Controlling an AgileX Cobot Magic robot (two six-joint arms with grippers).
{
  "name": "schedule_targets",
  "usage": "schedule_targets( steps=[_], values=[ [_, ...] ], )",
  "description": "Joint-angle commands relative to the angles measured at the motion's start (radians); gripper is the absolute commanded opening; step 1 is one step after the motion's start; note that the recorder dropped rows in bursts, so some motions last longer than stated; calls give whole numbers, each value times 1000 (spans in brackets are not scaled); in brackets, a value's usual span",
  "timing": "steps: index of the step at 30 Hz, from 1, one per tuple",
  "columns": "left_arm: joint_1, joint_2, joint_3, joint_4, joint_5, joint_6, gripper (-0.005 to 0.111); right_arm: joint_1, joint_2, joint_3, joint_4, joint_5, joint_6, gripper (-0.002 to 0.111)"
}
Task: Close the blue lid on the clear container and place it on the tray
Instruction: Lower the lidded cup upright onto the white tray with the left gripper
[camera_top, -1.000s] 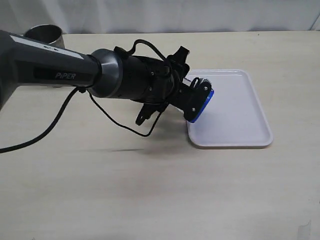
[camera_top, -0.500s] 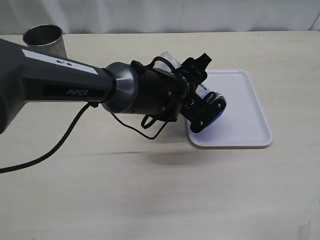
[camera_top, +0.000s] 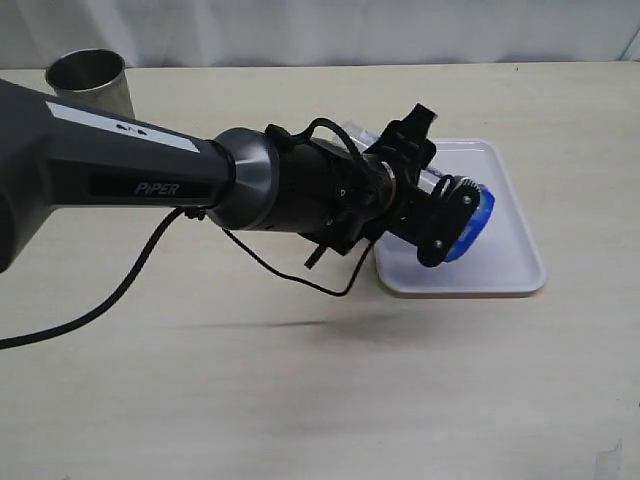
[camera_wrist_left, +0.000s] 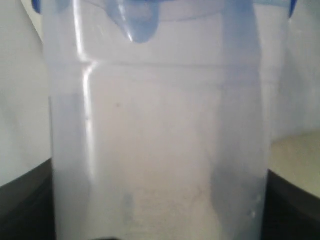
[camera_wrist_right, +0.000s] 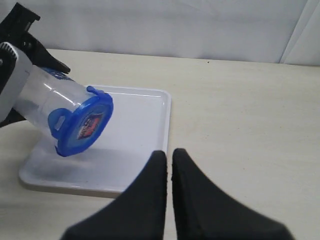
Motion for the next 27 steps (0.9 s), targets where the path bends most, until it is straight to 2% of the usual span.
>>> schedule_targets(
  steps=[1, 6, 12, 21, 27],
  values=[
    [22, -13, -12, 12, -229, -270, 0, -4, -6, 2, -1, 3, 0, 4],
    [83, -13, -12, -37, -531, -442, 0, -4, -6, 2, -1, 3, 0, 4],
    [153, -2, -12, -496, -821, -442, 0, -4, -6, 2, -1, 3, 0, 4],
    [165, 124, -12, -730, -1223, -465, 0, -4, -6, 2, -1, 3, 0, 4],
    [165, 221, -12, -857, -1434, -465, 0, -4, -6, 2, -1, 3, 0, 4]
  ],
)
